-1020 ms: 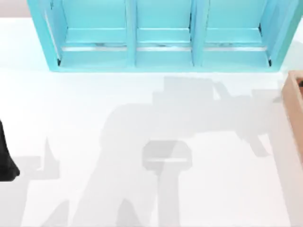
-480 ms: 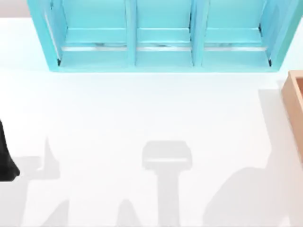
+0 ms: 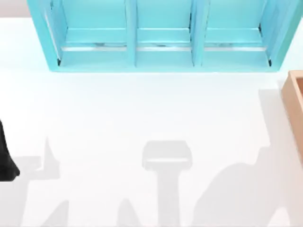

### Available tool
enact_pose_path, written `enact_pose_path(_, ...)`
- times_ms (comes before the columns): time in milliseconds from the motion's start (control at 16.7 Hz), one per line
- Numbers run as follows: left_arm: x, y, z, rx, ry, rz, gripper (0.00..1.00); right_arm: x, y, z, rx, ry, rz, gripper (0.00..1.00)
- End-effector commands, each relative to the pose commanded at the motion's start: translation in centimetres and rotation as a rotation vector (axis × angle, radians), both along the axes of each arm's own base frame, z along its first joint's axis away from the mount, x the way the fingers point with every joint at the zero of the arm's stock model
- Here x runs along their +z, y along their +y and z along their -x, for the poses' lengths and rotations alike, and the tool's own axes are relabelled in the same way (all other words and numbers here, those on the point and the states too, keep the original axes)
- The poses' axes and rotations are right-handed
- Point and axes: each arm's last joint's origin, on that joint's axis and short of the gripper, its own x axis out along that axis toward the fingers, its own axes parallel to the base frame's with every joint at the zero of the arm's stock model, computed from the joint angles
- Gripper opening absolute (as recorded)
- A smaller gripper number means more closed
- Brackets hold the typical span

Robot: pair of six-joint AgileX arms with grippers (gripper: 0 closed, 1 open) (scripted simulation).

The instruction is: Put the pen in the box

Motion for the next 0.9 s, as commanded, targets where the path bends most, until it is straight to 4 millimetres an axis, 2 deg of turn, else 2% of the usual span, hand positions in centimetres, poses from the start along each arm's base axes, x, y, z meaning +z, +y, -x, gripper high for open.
enact_pose_path(240,0.0,0.0,0.0,0.000,0.000,0.000,1.00,-2.8,1.8,-0.5,-0.011,0.046,0.007,0.00)
enact_pose_path(420,0.0,0.0,0.0,0.000,0.000,0.000,1.00,-4.8,2.4,-0.3,-0.011,0.060,0.017,0.00)
enact_pose_path(900,0.0,0.0,0.0,0.000,0.000,0.000,1.00,-5.2,1.8,0.4,-0.009,0.003,0.001,0.00)
